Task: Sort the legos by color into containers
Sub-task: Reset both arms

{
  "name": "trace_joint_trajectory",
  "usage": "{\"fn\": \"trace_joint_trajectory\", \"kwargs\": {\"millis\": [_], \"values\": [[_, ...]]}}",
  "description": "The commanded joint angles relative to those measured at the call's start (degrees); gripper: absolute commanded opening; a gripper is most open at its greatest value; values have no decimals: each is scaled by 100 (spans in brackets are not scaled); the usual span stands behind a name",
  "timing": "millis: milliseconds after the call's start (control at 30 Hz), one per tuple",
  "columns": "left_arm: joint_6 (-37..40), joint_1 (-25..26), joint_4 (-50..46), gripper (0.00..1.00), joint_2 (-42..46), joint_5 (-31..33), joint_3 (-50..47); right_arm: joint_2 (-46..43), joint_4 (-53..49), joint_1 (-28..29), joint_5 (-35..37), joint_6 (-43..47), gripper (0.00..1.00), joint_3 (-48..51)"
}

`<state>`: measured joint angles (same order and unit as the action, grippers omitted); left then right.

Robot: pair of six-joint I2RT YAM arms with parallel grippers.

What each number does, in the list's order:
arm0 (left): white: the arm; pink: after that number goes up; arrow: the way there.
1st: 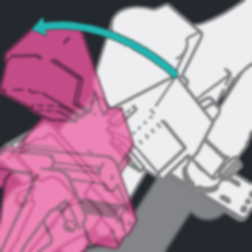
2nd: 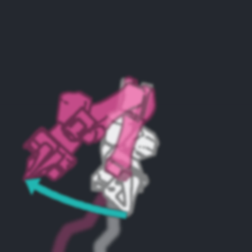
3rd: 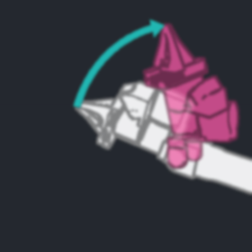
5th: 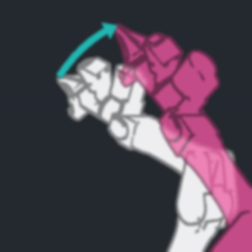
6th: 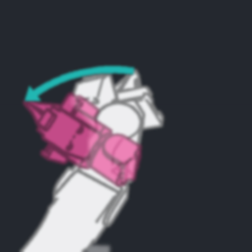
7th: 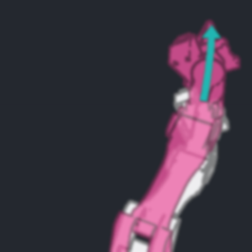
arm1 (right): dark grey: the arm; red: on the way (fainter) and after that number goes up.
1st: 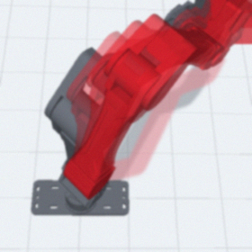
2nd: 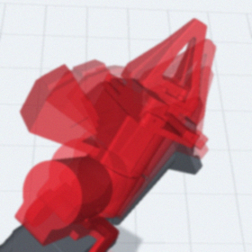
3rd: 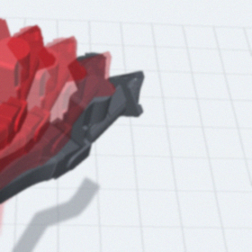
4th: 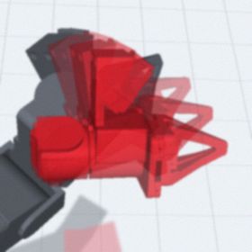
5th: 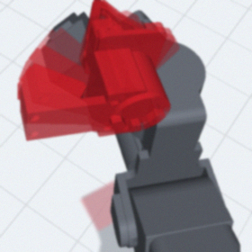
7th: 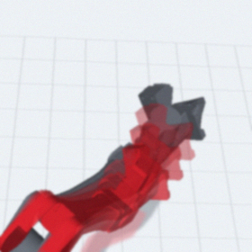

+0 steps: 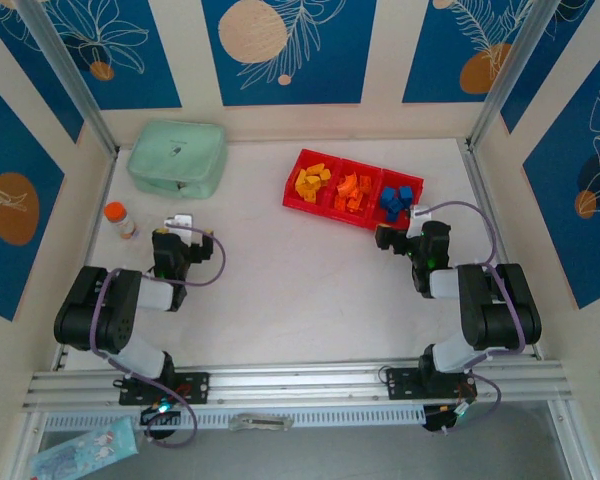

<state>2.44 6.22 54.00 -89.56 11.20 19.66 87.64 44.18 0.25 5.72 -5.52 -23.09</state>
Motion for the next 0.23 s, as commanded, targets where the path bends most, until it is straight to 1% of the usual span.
{"fn": "trace_joint_trajectory", "kwargs": {"millis": [0,200], "values": [[-77,-68,212,99,-24,92,91,-29,152,-3,-99,15,99,-120],[-77,-68,200,99,-25,93,91,-51,139,-25,-167,-2,99,-110]]}}
